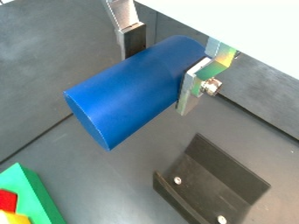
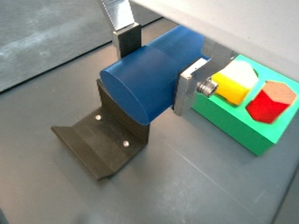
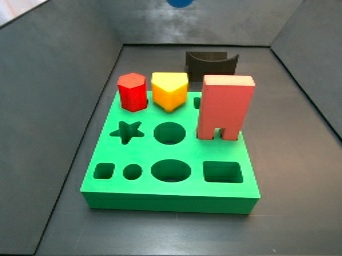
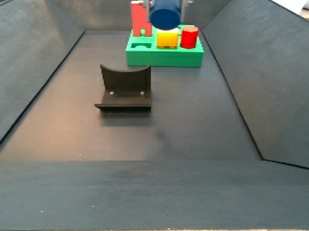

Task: Pick up the oval object. Move up. Place the oval object on the fixture. Regrasp the oval object. Move to above the board. Insert the oval object.
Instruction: Place the oval object on the fixture.

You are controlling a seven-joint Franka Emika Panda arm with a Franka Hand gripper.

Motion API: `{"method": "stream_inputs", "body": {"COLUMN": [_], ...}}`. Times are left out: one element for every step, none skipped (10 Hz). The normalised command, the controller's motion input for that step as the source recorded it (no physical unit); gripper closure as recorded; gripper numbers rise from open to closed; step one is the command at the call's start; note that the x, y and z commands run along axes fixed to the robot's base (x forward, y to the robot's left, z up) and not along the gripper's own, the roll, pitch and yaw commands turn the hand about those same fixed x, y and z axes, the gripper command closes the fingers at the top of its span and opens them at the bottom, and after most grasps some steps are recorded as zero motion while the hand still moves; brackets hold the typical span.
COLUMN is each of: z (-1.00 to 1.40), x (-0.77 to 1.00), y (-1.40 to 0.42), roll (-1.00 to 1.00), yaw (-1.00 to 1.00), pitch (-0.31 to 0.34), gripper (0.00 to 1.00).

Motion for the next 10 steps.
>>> {"method": "stream_inputs", "body": {"z": [-0.15,-0.16,-0.11,-0.06,-0.04,-0.03,-0.02,-0.01,-0.01,-0.01], "x": [1.00,1.00,1.00,0.97,0.91,0.80,0.69,0.61,0.53,0.45], "y": [0.45,0.51,0.42,0.28,0.21,0.13,0.09,0.07,0.06,0.06], "roll": [-1.00,-1.00,-1.00,-1.00,-1.00,-1.00,-0.87,-0.70,-0.52,-0.36], "yaw": [0.10,0.08,0.05,0.04,0.04,0.01,-0.02,-0.05,-0.07,-0.08], "pitch": [0.051,0.051,0.072,0.105,0.123,0.156,0.169,0.163,0.148,0.134], "gripper": [1.00,1.00,1.00,1.00,1.00,1.00,1.00,1.00,1.00,1.00]}}
